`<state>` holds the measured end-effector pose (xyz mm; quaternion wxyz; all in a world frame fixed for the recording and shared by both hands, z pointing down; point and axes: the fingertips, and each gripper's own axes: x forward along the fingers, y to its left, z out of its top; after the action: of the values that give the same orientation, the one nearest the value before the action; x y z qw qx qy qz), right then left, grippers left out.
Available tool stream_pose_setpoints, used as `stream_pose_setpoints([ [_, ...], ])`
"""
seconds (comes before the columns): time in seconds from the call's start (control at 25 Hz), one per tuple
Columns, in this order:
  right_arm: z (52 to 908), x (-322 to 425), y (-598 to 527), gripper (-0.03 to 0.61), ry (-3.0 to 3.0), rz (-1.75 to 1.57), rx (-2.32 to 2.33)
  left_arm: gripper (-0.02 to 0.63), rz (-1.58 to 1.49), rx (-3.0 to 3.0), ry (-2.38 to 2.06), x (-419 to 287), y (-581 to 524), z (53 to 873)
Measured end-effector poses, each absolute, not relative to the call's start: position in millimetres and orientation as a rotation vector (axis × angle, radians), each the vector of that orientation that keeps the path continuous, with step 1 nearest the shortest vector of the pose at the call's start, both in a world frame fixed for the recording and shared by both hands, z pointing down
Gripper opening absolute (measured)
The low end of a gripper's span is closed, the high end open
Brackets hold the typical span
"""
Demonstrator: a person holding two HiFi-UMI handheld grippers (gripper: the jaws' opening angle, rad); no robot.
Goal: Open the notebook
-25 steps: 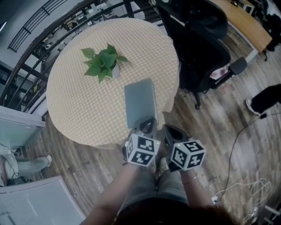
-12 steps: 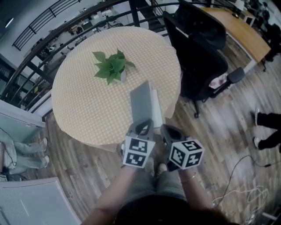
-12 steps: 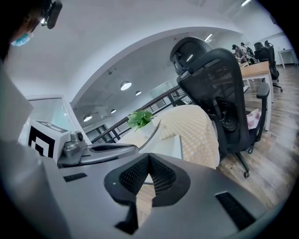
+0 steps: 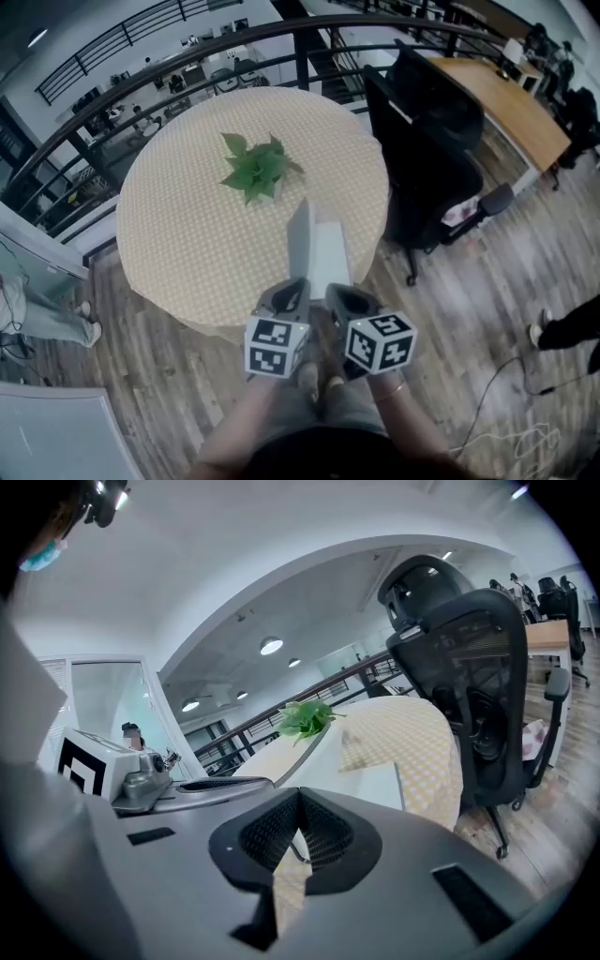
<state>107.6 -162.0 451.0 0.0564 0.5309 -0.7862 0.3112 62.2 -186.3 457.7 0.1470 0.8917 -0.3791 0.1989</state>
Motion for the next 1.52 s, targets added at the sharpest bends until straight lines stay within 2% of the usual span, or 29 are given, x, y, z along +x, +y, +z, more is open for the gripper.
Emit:
stream_pose_setpoints([
  [0.48, 458, 39, -182, 0.011, -2.43, 0.9, 1.42, 0.02, 0.411, 2.432, -1.189, -7, -196, 460],
  [1.52, 513, -30, -203, 0.011, -2.392, 0.963, 1.182, 0.025, 0.483, 2.168, -1.387, -98, -210, 534],
])
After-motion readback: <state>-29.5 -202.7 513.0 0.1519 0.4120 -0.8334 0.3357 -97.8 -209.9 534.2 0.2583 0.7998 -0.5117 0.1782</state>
